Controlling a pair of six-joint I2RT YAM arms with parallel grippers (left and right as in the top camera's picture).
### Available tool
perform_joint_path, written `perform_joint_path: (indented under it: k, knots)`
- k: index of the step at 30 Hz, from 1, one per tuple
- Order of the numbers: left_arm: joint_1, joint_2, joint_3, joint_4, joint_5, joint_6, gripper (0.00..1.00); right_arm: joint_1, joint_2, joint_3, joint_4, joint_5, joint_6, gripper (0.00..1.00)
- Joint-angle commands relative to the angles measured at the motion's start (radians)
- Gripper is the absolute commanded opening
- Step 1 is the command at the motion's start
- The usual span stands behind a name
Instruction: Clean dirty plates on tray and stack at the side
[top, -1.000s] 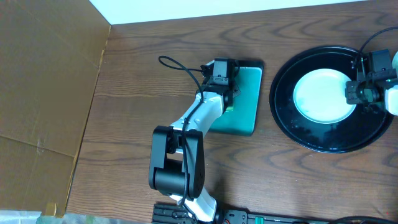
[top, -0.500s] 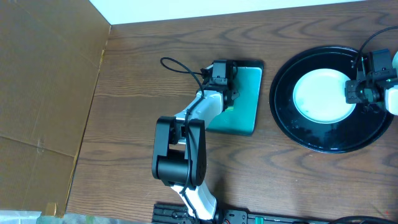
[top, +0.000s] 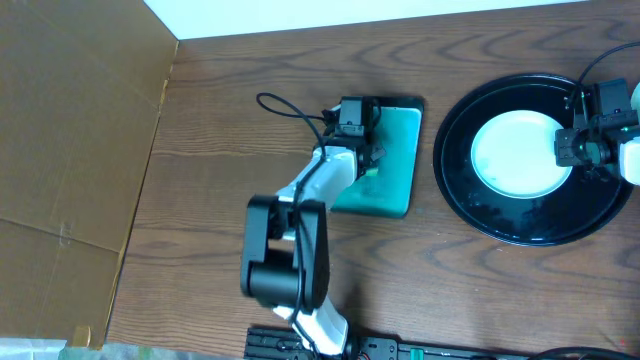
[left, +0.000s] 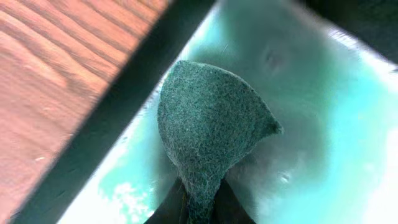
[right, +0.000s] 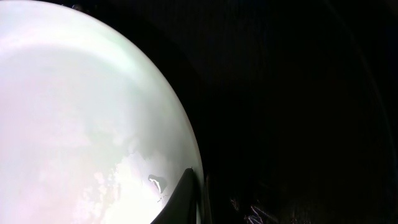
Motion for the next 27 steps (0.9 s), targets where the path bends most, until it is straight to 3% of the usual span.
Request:
perform_joint_path:
  k: [1, 7, 14, 17, 20, 27]
  knots:
    - [0.006, -0.151, 0.000, -0.022, 0.001, -0.005, 0.07, -0.002, 0.037, 0.009, -0.001, -0.013, 0.007, 0.01]
    - [0.003, -0.261, 0.000, -0.039, 0.193, -0.004, 0.07, -0.002, 0.037, 0.008, -0.001, -0.013, 0.007, 0.01]
    - [-0.010, -0.164, -0.026, -0.034, 0.221, 0.002, 0.07, -0.002, 0.037, 0.008, 0.018, -0.013, 0.019, 0.01]
    - [-0.016, -0.172, -0.025, -0.011, 0.371, 0.084, 0.07, -0.002, 0.039, 0.008, 0.016, -0.014, 0.116, 0.01]
    - [-0.043, -0.214, -0.025, 0.024, 0.466, 0.086, 0.07, -0.001, 0.041, 0.005, 0.018, -0.017, 0.199, 0.01]
    - [-0.168, -0.233, -0.025, 0.093, 0.464, 0.056, 0.08, 0.015, 0.041, 0.003, 0.018, -0.088, 0.348, 0.01]
